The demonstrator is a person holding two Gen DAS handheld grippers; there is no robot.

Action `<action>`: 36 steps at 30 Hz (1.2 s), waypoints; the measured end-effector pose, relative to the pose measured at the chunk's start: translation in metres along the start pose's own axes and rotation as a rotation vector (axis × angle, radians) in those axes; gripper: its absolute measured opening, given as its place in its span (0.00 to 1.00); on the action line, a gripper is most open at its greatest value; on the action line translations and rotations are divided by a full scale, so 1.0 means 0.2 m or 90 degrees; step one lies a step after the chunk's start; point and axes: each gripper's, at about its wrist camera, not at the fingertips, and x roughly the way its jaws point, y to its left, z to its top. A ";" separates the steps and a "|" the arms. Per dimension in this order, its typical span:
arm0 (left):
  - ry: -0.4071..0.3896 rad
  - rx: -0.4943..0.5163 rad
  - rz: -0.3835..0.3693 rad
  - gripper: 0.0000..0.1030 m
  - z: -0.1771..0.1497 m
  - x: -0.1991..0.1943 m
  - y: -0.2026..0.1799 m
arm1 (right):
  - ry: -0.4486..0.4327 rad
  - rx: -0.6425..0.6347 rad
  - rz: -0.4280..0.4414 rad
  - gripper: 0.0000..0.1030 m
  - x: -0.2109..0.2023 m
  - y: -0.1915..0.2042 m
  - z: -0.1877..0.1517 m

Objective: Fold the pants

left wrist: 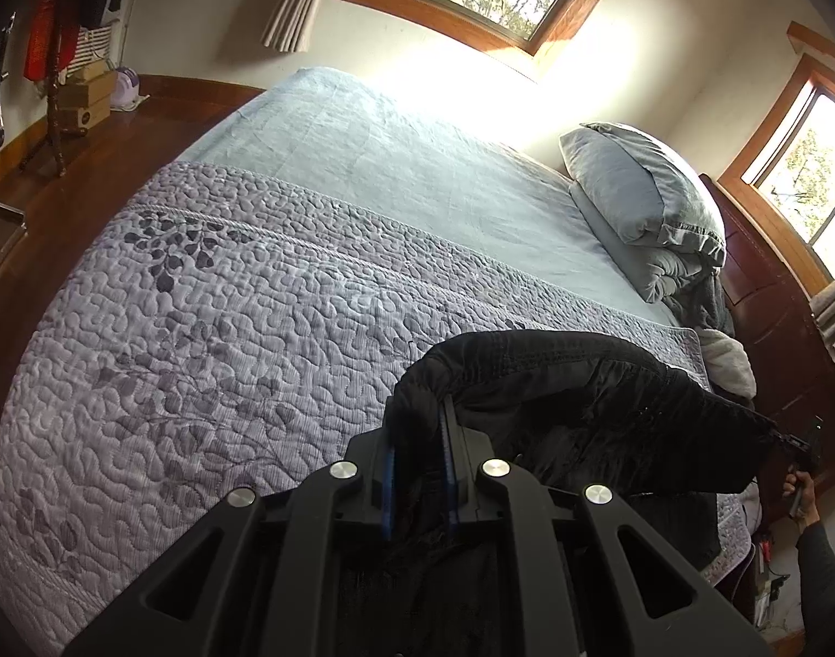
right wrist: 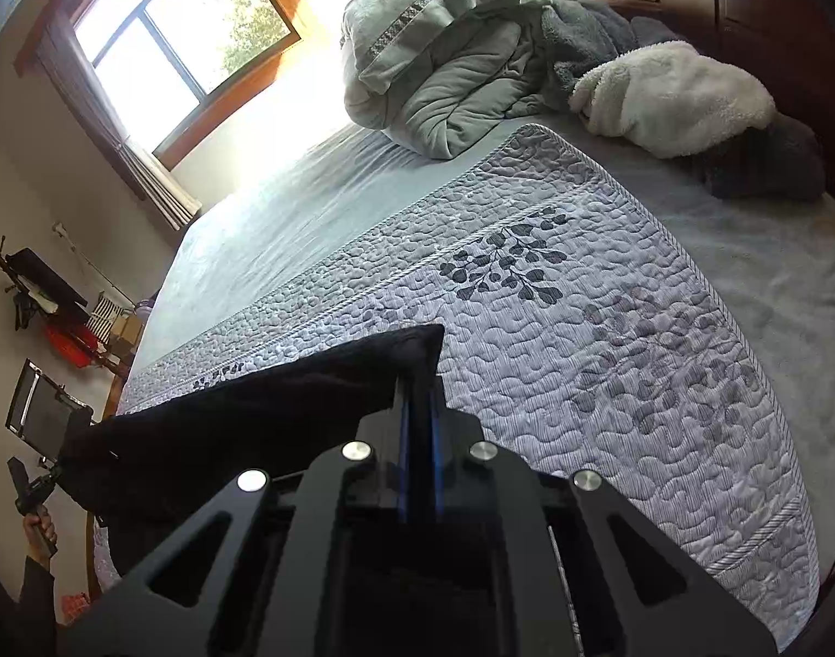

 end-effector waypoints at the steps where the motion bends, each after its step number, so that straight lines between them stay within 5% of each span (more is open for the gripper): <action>1: -0.002 -0.001 -0.001 0.13 -0.02 -0.01 0.00 | -0.004 -0.002 -0.001 0.05 -0.01 0.00 -0.02; 36: -0.012 -0.062 -0.013 0.13 -0.72 -0.30 0.20 | -0.081 0.035 -0.017 0.07 -0.39 -0.12 -0.80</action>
